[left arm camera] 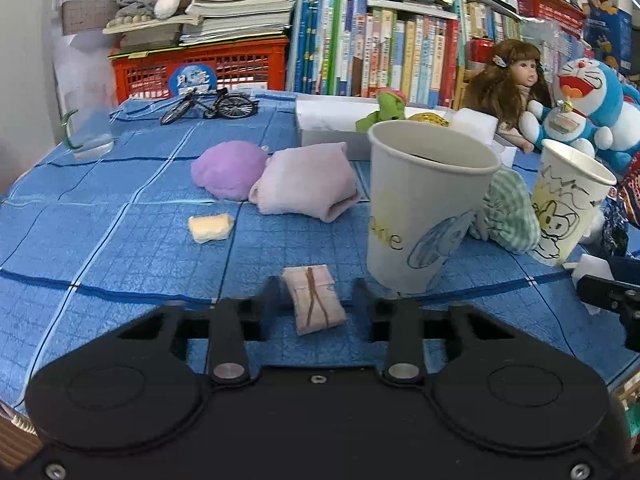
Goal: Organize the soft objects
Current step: 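Grasp the string-tied paper packet with the left gripper while the right gripper grasps the white tissue, then carry the paper packet with the left gripper while the right gripper carries the tissue to the tray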
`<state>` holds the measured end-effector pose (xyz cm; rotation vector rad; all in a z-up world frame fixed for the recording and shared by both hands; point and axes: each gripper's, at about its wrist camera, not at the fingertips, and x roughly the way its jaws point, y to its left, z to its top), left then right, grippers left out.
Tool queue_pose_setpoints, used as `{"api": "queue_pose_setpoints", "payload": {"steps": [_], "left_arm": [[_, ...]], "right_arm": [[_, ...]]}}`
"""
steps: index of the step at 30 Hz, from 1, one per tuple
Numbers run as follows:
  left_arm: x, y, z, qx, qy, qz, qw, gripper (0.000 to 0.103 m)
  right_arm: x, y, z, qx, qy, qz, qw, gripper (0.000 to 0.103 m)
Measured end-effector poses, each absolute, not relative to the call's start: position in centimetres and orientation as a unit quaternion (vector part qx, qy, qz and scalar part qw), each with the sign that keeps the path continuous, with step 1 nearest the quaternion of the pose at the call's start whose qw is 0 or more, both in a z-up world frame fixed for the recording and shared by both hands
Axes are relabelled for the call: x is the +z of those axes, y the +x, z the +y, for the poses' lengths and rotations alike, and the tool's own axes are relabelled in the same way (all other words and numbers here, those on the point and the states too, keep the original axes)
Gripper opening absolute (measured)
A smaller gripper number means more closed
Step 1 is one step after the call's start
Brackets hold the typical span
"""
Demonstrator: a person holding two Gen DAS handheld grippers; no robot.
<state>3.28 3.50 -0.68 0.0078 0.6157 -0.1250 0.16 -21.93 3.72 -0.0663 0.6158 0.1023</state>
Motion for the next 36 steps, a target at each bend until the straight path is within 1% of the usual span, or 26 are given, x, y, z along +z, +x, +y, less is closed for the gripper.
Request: {"api": "queue_pose_setpoints", "payload": {"steps": [2,3,4,5,7,24,36], "left_arm": [[-0.6,3.2,3.4,-0.066,0.002,0.303,0.951,0.024],[-0.6,3.2,3.4,-0.068,0.003,0.304,0.950,0.024],[-0.6,3.1,3.4,-0.070,0.003,0.305,0.950,0.024],[-0.5,3.1,3.5,-0.070,0.002,0.305,0.950,0.023],[-0.3,3.0,3.6,-0.071,-0.001,0.305,0.950,0.023],[3.8,2.9,6.0,-0.052,0.006,0.271,0.961,0.023],[7.7,5.3,6.9,-0.069,-0.008,0.251,0.965,0.023]], "right_arm": [[3.4,0.3,-21.8,0.044,-0.030,0.309,0.949,0.066],[3.3,0.4,-21.7,0.041,-0.029,0.313,0.948,0.064],[3.3,0.5,-21.7,0.038,-0.029,0.318,0.947,0.053],[3.2,0.5,-21.7,0.034,-0.030,0.321,0.946,0.049],[3.4,0.4,-21.8,0.028,-0.028,0.319,0.947,0.045],[7.9,-1.0,-24.3,0.020,-0.032,0.282,0.959,0.045],[11.4,0.2,-26.9,-0.006,-0.018,0.251,0.968,0.045]]}}
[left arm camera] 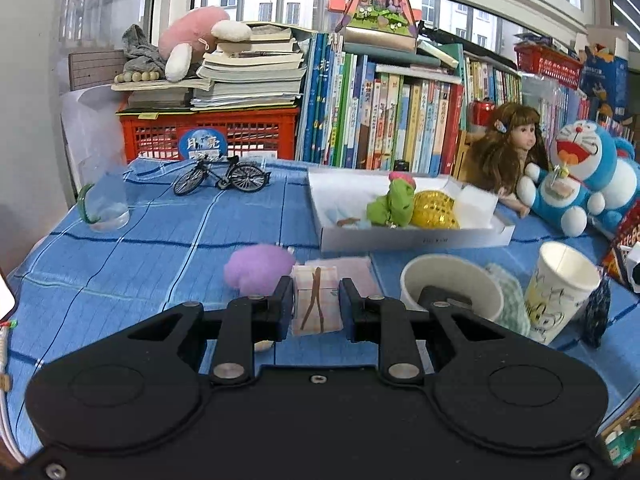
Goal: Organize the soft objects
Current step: 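Carry the paper packet with the left gripper while the right gripper carries the tissue to the tray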
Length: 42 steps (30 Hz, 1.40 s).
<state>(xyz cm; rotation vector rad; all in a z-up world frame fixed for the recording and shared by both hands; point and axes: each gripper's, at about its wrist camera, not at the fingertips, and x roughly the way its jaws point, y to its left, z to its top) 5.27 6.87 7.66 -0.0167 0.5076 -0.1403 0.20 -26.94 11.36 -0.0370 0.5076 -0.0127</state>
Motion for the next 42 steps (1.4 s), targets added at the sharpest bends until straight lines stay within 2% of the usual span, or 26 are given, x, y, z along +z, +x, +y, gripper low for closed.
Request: {"api": "queue_pose_setpoints", "payload": {"steps": [14,28,42], "left_arm": [[11.6,10.4,5.9,-0.112,-0.009,0.243,0.963,0.022],[11.3,16.0,3.0,-0.132,-0.002,0.276,0.952,0.022],[11.7,21.6,2.0,-0.150,0.008,0.321,0.935,0.022]], "right_arm": [[14.5,6.7,-27.6,0.028,0.003,0.258,0.966,0.045],[13.7,14.4,-28.0,0.075,0.053,0.318,0.944,0.046],[13.3,20.0,-26.7,0.075,0.037,0.350,0.933,0.046]]}}
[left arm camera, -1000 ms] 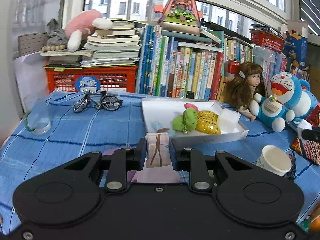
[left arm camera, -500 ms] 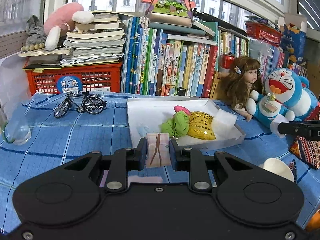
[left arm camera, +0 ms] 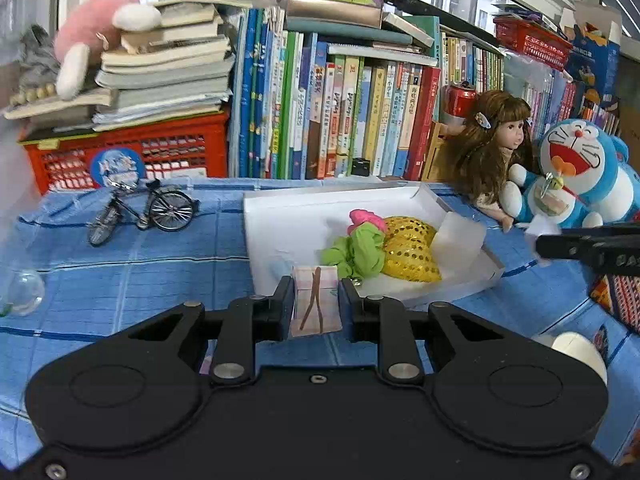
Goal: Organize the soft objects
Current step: 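Carry the paper packet with the left gripper while the right gripper carries the tissue to the tray, then open the left gripper over the tray while the right gripper releases the tissue beside the bow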
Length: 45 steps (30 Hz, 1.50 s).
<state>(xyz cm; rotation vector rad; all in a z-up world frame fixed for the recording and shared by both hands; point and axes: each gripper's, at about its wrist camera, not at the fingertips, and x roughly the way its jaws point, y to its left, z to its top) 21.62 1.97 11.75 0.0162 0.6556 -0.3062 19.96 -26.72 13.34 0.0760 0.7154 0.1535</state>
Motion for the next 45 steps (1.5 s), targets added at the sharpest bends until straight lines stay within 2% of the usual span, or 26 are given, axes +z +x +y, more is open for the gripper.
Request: {"api": "queue_pose_setpoints", "payload": {"steps": [10,24,45], "left_arm": [[11.8,27.6,1.4,-0.183,-0.031,0.385,0.904,0.022],[6.4,33.4,-1.1,-0.181,-0.043,0.474,0.861,0.022],[3.9,38.1,-2.9,-0.155,-0.025,0.470,0.869,0.023]], "right_arm": [[11.9,25.5,-25.2,0.064,0.007,0.413,0.909,0.046],[7.8,30.8,-23.9,0.055,-0.002,0.493,0.868,0.046],[4.6,34.5,-23.4,0.038,0.023,0.511,0.859,0.046]]}}
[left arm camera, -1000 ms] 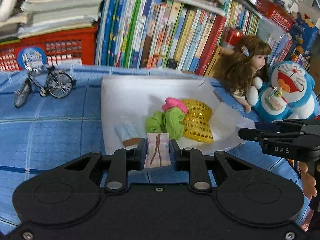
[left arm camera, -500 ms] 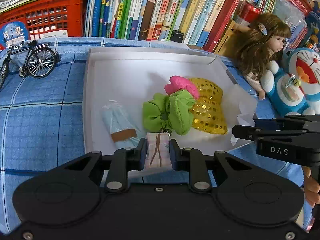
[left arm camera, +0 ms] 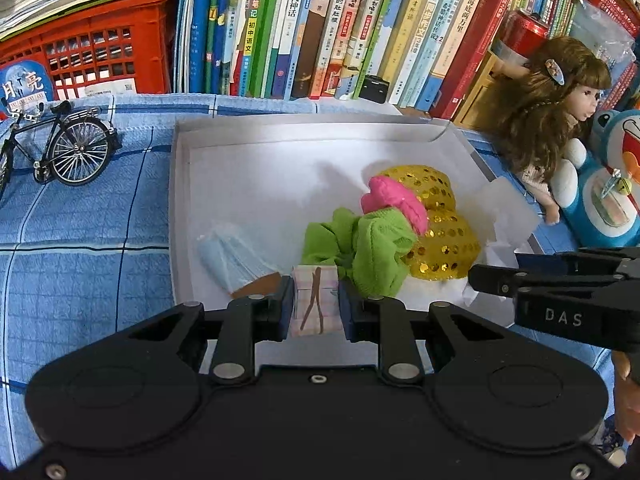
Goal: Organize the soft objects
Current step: 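Open the left gripper over the tray while the right gripper releases the tissue beside the bow, then withdraw both grippers from the tray back toward the table items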
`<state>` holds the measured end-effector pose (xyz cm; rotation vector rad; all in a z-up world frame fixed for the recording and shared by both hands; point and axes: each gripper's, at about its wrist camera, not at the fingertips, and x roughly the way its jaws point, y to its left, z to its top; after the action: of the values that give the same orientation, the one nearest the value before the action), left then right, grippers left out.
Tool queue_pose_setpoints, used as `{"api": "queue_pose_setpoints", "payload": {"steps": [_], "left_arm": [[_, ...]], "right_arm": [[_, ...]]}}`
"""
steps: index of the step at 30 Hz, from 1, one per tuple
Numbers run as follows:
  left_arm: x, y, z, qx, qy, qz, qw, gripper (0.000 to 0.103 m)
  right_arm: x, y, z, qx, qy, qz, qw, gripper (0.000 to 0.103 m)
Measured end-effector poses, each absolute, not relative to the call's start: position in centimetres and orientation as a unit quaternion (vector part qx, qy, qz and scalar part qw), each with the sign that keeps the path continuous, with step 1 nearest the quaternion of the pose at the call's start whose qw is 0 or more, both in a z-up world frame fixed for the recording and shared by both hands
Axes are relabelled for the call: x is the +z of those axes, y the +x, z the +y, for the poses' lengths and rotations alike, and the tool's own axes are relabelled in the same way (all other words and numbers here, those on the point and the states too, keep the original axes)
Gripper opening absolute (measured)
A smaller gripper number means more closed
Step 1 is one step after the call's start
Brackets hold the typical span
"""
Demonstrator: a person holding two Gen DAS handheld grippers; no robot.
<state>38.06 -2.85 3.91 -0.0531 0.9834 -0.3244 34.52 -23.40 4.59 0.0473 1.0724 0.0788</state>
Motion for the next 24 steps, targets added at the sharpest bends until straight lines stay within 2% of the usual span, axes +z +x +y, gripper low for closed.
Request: {"api": "queue_pose_setpoints", "payload": {"steps": [1,5,8,15,17,24], "left_arm": [[3.9,37.9,-2.9,-0.158,-0.024,0.468,0.869,0.023],[4.0,37.4,-2.9,-0.157,-0.015,0.465,0.871,0.026],[4.2,37.0,-2.7,-0.154,-0.015,0.460,0.875,0.038],[5.9,35.4,-2.1,-0.148,-0.015,0.443,0.884,0.050],[6.6,34.6,-1.9,-0.149,-0.010,0.432,0.889,0.057],[8.9,31.5,-1.2,-0.152,-0.010,0.405,0.902,0.061]], "right_arm": [[4.5,34.5,-23.3,0.040,0.023,0.512,0.858,0.046],[4.5,34.0,-23.2,0.045,0.013,0.511,0.859,0.061],[4.9,33.7,-23.2,0.051,0.017,0.509,0.859,0.064],[6.7,32.5,-23.3,0.057,0.022,0.491,0.869,0.072],[7.4,31.9,-23.2,0.059,0.024,0.483,0.874,0.075],[10.3,29.2,-23.0,0.076,0.023,0.444,0.893,0.080]]}}
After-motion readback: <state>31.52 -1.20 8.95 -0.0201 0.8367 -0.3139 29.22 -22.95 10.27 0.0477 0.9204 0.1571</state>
